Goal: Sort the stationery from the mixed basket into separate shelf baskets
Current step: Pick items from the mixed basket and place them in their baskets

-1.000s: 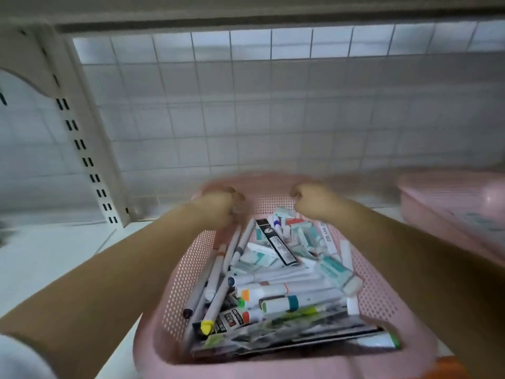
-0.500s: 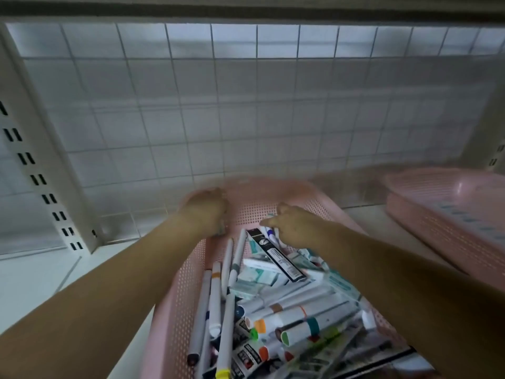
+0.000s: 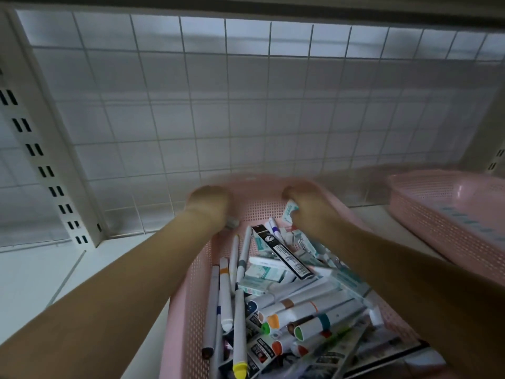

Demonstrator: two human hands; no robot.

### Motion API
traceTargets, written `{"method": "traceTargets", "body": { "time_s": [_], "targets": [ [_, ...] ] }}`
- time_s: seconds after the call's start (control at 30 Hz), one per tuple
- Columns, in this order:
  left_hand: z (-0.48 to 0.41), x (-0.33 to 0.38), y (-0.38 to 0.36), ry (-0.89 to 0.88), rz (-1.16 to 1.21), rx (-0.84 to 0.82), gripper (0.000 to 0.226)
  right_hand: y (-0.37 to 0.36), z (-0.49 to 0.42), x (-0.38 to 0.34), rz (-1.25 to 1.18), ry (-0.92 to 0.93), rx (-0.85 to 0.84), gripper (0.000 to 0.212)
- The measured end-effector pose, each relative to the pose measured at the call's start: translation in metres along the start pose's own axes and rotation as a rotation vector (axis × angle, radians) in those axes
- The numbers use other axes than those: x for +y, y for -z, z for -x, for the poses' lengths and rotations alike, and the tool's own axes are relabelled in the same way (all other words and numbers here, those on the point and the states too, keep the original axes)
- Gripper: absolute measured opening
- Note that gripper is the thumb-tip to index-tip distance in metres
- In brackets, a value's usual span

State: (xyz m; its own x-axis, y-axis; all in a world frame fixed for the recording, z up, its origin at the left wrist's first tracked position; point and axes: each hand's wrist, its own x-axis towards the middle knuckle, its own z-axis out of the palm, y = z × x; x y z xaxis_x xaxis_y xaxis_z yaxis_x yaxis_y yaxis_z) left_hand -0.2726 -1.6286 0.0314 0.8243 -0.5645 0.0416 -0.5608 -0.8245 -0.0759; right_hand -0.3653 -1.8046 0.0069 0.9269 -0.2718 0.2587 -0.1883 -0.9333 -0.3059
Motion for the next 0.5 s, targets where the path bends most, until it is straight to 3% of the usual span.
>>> {"method": "traceTargets", "body": {
  "time_s": [0.07,0.13,0.2,0.37,0.5],
  "targets": [
    [0.003,-0.002,0.005,-0.015,0.119,0.046,0.033,0.01,-0.002,-0.003,-0.265,-0.082,0.044,0.057],
    [0.006,-0.007,0.009,-0.045,0.301,0.083,0.021,0.028,-0.002,-0.008,-0.591,-0.21,0.071,0.051],
    [0.013,-0.009,0.014,-0.062,0.549,0.073,0.02,0.045,0.003,-0.008,-0.767,-0.269,0.105,0.04],
    [0.032,0.008,0.041,-0.087,0.986,0.089,0.017,0.073,0.021,0.003,-0.846,-0.296,0.126,0.033],
    [0.035,0.041,0.061,-0.11,1.091,0.08,0.015,0.092,0.033,0.024,-0.909,-0.323,0.155,0.026]
  ]
}}
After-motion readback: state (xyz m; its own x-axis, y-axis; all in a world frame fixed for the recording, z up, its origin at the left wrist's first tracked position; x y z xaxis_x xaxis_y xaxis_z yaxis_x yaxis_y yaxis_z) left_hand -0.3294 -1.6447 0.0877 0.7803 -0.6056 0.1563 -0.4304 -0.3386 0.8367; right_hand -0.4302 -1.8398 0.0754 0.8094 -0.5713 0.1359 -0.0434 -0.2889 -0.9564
